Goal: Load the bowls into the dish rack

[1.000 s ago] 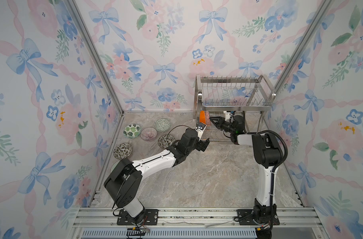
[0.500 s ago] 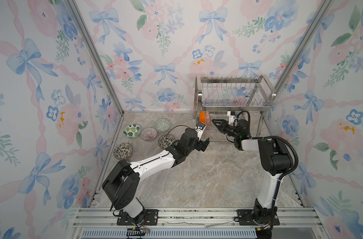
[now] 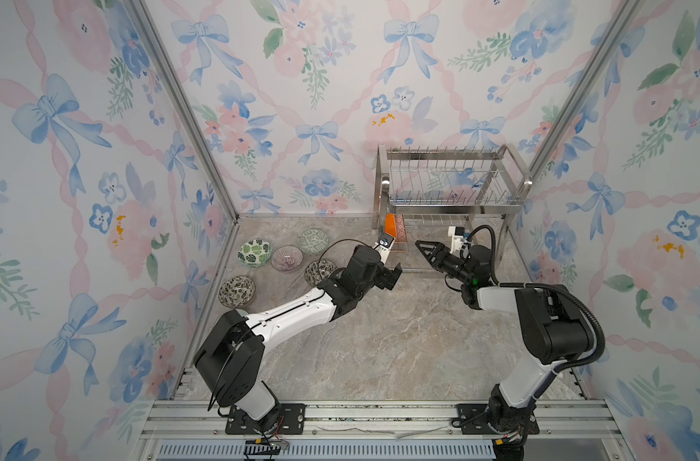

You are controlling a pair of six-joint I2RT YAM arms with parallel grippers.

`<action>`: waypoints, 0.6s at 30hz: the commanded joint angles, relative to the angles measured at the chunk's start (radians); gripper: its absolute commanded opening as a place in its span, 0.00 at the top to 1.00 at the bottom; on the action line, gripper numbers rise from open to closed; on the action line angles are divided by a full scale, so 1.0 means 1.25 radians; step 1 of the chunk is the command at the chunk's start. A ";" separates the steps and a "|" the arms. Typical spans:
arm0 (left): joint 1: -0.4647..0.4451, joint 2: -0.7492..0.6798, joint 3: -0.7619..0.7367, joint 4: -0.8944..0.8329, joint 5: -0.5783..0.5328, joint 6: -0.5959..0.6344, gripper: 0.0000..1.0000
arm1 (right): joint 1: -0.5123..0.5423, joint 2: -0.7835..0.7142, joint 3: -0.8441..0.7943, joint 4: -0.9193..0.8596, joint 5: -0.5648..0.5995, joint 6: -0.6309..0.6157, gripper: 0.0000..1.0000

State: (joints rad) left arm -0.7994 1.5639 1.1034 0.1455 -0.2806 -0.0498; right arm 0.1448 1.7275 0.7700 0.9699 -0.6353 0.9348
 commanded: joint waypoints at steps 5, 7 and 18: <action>0.004 -0.061 0.017 -0.135 -0.065 -0.109 0.02 | 0.022 -0.187 -0.037 -0.208 0.014 -0.179 0.05; 0.014 -0.082 0.003 -0.170 -0.073 -0.136 0.02 | 0.032 -0.230 -0.044 -0.267 0.017 -0.223 0.03; 0.229 -0.216 -0.087 -0.339 0.075 -0.288 0.02 | 0.204 -0.386 0.005 -0.663 0.231 -0.512 0.04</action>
State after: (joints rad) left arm -0.5781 1.3376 1.0370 -0.1898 -0.2543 -0.3363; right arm 0.3252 1.2961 0.7280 0.3710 -0.5030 0.4763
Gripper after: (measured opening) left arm 0.979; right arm 0.964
